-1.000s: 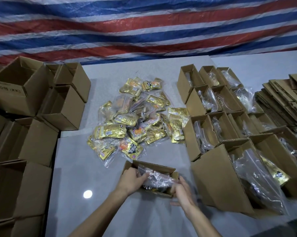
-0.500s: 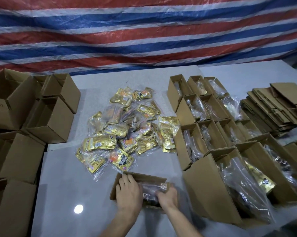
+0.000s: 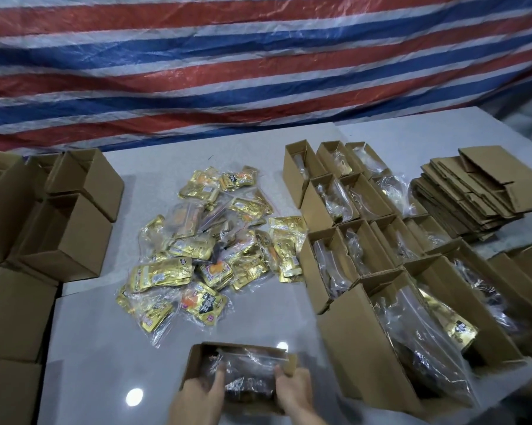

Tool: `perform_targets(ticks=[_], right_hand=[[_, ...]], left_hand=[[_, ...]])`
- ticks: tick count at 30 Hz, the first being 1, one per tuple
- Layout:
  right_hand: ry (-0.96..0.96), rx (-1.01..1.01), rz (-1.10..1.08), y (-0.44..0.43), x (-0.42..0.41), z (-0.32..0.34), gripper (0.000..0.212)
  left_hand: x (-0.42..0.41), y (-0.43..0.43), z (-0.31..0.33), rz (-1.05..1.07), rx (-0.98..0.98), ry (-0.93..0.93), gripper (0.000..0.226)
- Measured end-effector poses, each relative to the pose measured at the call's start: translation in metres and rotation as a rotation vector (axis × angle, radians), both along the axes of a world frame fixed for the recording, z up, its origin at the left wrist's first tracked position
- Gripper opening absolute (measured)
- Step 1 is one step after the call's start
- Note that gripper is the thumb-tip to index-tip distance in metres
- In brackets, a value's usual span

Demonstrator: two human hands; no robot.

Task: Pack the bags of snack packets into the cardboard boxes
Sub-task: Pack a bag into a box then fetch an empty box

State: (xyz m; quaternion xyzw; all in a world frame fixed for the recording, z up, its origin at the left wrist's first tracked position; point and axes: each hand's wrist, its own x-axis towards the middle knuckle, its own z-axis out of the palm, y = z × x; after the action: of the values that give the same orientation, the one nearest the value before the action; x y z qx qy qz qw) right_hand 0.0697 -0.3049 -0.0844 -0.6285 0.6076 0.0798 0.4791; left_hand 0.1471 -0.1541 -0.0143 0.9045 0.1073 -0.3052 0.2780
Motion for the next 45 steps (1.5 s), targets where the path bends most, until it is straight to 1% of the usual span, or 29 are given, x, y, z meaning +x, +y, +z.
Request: perform_targets(ticks=[2,4,6,8,9,10,11,13,15,16,18,19,21,23,25,26,28,33,35,38,40,42,45], right_hand=[[0.013,-0.048,-0.037,0.005,-0.002,-0.002,0.035],[0.025,-0.053,-0.048,0.009,-0.003,-0.002,0.043],[0.025,-0.094,-0.073,0.009,-0.006,-0.002,0.051],[-0.017,-0.125,-0.135,0.007,-0.009,-0.005,0.056],[-0.019,-0.085,-0.192,0.006,-0.009,-0.006,0.053],[-0.014,-0.017,-0.254,0.006,-0.009,-0.008,0.046],[-0.029,0.056,-0.298,0.007,-0.009,-0.007,0.039],[-0.088,0.138,-0.343,0.009,-0.009,-0.003,0.027],[-0.158,0.17,-0.338,0.013,-0.011,0.011,0.022],[-0.205,0.181,-0.313,0.015,-0.014,0.021,0.02],[-0.34,0.236,-0.271,0.019,-0.017,0.046,0.012],[-0.387,0.252,-0.259,0.018,-0.018,0.055,0.017],[-0.438,0.301,-0.29,0.013,-0.018,0.075,0.035],[-0.494,0.428,-0.327,0.005,-0.017,0.087,0.051],[-0.482,0.487,-0.354,-0.001,-0.014,0.089,0.06],[-0.465,0.503,-0.354,-0.003,-0.014,0.088,0.06],[-0.442,0.515,-0.338,0.0,-0.012,0.083,0.055],[-0.442,0.425,-0.236,0.014,-0.013,0.068,0.039],[-0.46,0.416,-0.174,0.016,-0.015,0.068,0.033],[-0.466,0.375,-0.078,0.02,-0.02,0.069,0.027],[-0.465,0.313,-0.003,0.019,-0.026,0.068,0.026],[-0.46,0.282,0.045,0.015,-0.03,0.067,0.03],[-0.434,0.263,0.047,0.006,-0.031,0.065,0.03]], left_hand=[[0.004,0.002,0.0,-0.038,0.03,0.084,0.041],[0.005,0.0,0.003,-0.091,0.078,0.096,0.042],[0.003,-0.002,0.002,-0.067,0.055,0.135,0.044],[0.0,-0.004,0.008,-0.015,0.071,0.248,0.06],[-0.001,-0.005,0.009,0.039,0.059,0.303,0.066],[-0.001,-0.007,0.009,0.097,-0.003,0.342,0.066],[-0.001,-0.011,0.01,0.153,-0.095,0.361,0.06],[-0.003,-0.019,0.011,0.251,-0.323,0.332,0.046],[0.0,-0.027,0.013,0.333,-0.485,0.288,0.035],[0.005,-0.03,0.016,0.327,-0.525,0.269,0.03],[0.021,-0.038,0.027,0.241,-0.533,0.218,0.03],[0.03,-0.04,0.034,0.199,-0.525,0.196,0.03],[0.05,-0.046,0.053,0.132,-0.531,0.168,0.032],[0.069,-0.055,0.075,0.055,-0.537,0.145,0.028],[0.088,-0.073,0.096,-0.009,-0.546,0.103,0.024],[0.097,-0.084,0.106,-0.039,-0.556,0.083,0.023],[0.109,-0.11,0.124,-0.097,-0.576,0.063,0.022],[0.13,-0.177,0.156,-0.159,-0.664,0.108,0.025],[0.136,-0.2,0.164,-0.169,-0.687,0.151,0.024],[0.141,-0.228,0.173,-0.222,-0.7,0.266,0.02],[0.143,-0.244,0.173,-0.237,-0.668,0.315,0.02],[0.144,-0.258,0.171,-0.26,-0.629,0.352,0.019],[0.141,-0.273,0.166,-0.33,-0.584,0.438,0.018]])
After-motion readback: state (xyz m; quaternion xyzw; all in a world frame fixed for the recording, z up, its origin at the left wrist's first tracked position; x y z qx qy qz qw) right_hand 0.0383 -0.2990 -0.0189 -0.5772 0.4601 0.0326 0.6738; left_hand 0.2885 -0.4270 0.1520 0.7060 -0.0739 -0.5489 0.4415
